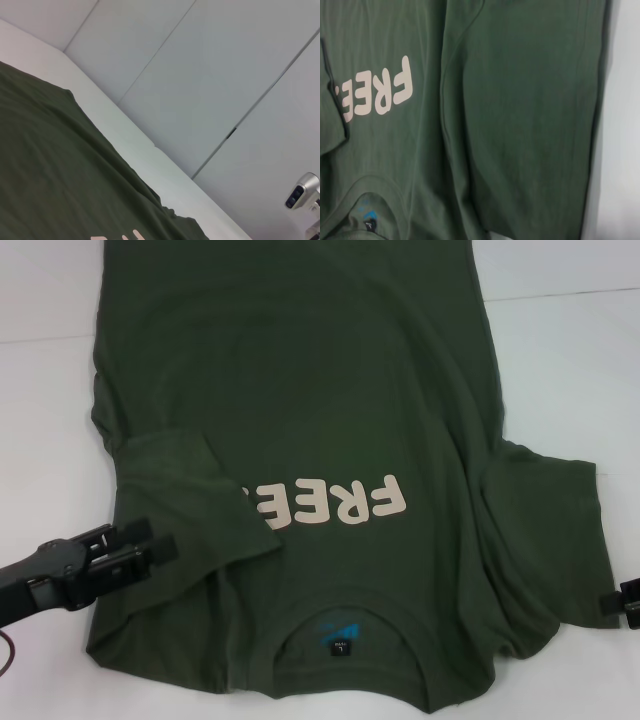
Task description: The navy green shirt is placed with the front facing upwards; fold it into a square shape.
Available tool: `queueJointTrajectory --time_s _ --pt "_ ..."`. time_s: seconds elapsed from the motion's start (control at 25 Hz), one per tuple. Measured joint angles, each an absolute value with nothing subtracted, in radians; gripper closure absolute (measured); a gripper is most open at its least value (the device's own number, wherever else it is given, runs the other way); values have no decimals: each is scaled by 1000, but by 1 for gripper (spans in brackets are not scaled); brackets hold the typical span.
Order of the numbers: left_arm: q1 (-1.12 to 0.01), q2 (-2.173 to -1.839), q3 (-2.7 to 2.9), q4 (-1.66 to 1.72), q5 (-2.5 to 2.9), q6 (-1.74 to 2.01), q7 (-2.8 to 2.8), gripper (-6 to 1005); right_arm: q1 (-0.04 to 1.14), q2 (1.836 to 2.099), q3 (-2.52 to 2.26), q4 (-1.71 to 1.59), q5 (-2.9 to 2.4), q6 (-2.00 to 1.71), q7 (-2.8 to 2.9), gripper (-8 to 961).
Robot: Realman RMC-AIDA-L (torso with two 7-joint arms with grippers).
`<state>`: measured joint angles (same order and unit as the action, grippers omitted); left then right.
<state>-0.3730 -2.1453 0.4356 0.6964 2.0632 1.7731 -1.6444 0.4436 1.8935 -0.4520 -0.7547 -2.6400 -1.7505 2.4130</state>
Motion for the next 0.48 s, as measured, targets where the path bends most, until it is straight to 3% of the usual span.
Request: queueJointTrajectory --time_s 0.48 --pt "-372 -2146 436 696 2063 1772 -1646 232 461 1900 -463 -743 -2640 -1738 2413 344"
